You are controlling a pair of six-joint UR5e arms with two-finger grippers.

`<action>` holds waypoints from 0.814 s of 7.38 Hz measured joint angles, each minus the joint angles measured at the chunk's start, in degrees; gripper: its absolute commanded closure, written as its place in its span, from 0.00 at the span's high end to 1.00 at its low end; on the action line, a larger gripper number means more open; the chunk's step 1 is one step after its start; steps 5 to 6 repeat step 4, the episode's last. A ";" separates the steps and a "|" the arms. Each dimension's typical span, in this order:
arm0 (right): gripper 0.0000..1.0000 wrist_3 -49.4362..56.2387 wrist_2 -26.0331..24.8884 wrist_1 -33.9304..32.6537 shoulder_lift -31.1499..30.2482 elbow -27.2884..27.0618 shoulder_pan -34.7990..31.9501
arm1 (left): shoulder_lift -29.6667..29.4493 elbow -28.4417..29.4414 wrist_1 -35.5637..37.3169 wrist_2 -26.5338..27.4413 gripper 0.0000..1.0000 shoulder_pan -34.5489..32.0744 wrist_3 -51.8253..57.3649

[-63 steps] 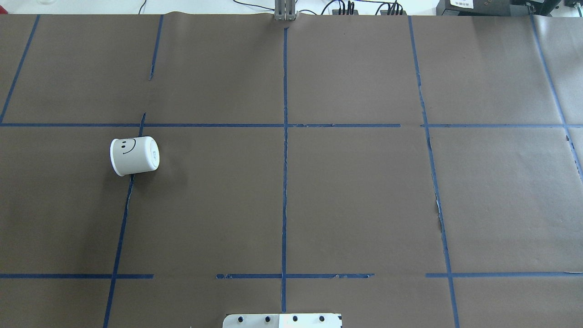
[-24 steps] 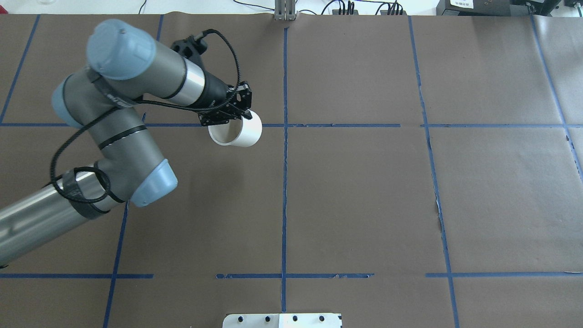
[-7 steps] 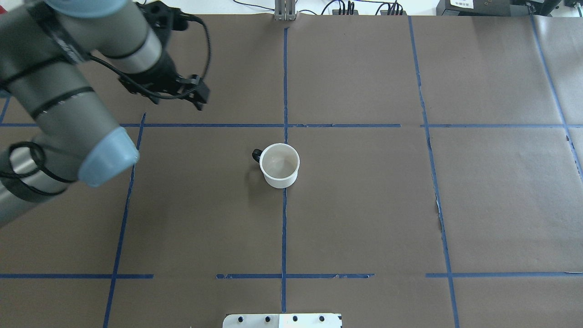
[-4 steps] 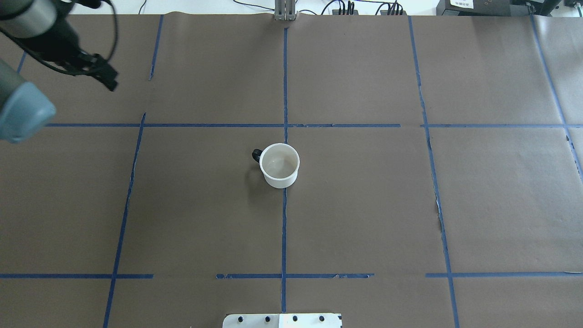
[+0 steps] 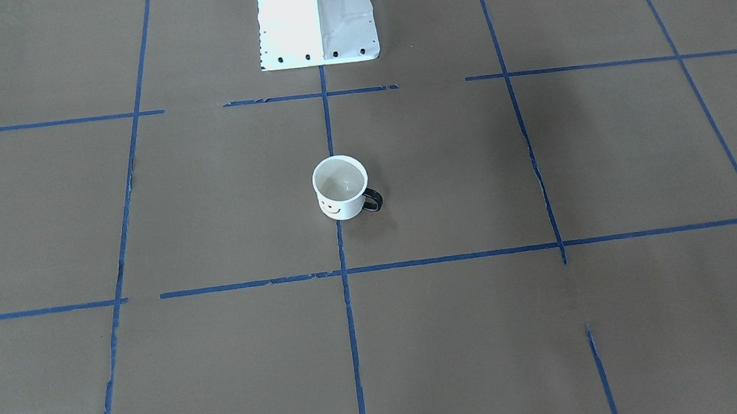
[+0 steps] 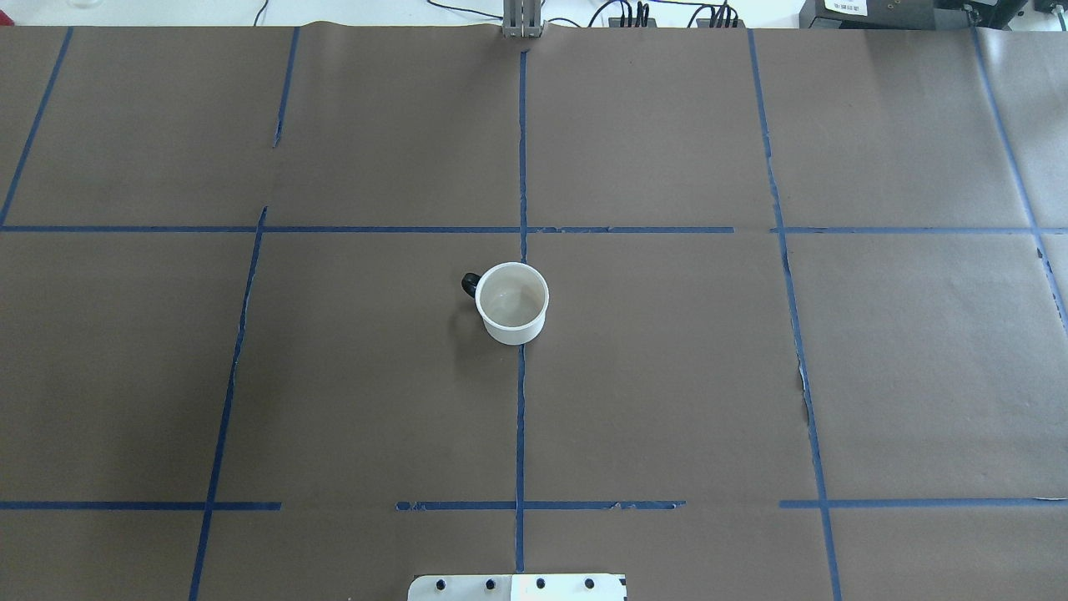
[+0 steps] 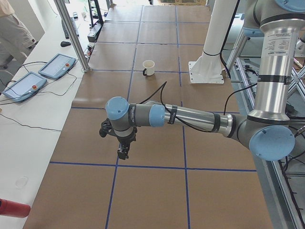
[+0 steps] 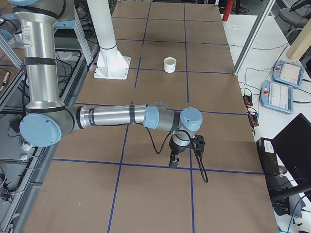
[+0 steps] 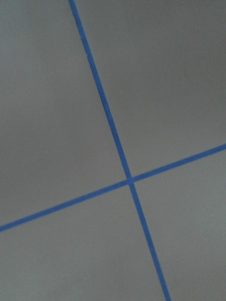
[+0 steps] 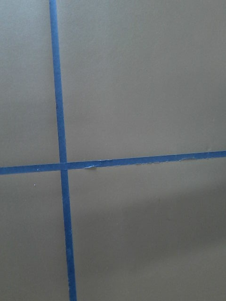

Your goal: Flip mug

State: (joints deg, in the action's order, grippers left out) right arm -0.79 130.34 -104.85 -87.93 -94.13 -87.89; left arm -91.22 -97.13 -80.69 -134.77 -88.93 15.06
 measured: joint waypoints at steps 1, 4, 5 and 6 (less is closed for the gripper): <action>1.00 0.00 0.00 0.00 0.01 0.00 0.00 | 0.98 0.28 -0.09 -1.49 1.00 -0.33 0.54; 1.00 0.00 0.00 0.00 0.01 0.00 0.00 | 1.56 0.82 -4.62 -2.52 1.00 -0.44 0.86; 1.00 0.00 0.00 0.00 0.01 0.00 0.00 | 1.56 0.82 -4.62 -2.52 1.00 -0.44 0.86; 1.00 0.00 0.00 0.00 0.01 0.00 0.00 | 1.56 0.82 -4.62 -2.52 1.00 -0.44 0.86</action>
